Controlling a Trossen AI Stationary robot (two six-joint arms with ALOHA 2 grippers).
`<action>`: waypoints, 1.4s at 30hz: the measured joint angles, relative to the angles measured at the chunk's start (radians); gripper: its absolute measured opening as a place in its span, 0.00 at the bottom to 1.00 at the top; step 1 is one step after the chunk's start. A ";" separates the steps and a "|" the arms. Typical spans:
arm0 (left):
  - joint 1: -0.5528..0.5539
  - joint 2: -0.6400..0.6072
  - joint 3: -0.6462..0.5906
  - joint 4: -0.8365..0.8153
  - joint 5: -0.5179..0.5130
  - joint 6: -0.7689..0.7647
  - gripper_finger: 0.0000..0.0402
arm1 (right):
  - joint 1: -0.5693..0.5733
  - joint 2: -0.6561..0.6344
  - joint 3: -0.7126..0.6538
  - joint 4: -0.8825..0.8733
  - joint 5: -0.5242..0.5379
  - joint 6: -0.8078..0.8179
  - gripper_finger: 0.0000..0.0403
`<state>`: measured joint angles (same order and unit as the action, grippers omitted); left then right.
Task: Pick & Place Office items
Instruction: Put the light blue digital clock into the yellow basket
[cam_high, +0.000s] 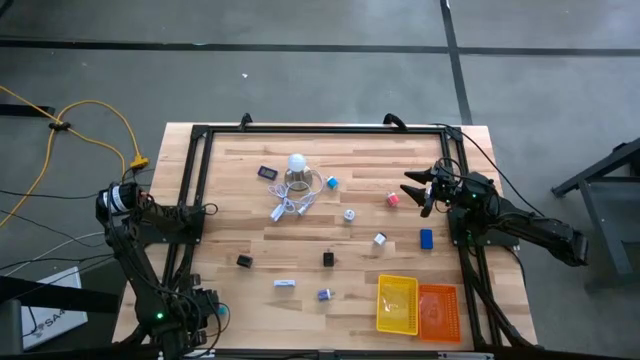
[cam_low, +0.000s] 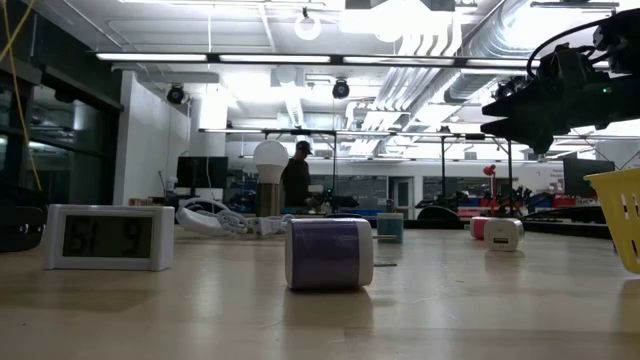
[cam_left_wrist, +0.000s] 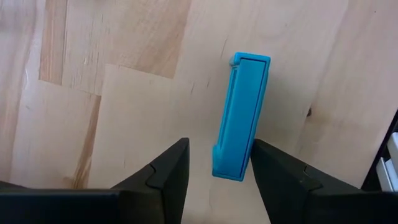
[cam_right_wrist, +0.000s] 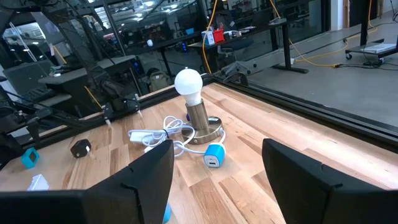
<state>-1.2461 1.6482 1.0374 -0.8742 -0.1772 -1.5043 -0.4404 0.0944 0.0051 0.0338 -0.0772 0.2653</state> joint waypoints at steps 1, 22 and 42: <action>0.000 0.000 0.000 0.000 0.000 0.000 0.40 | 0.000 0.000 0.000 0.000 0.000 0.000 0.58; 0.000 0.000 0.000 0.000 0.002 0.000 0.18 | 0.000 0.000 0.000 0.000 0.000 0.000 0.58; 0.000 -0.004 0.001 0.000 -0.013 0.006 0.11 | 0.000 0.000 0.000 0.000 0.000 0.000 0.58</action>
<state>-1.2460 1.6439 1.0382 -0.8745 -0.1899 -1.4984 -0.4406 0.0944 0.0053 0.0338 -0.0772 0.2652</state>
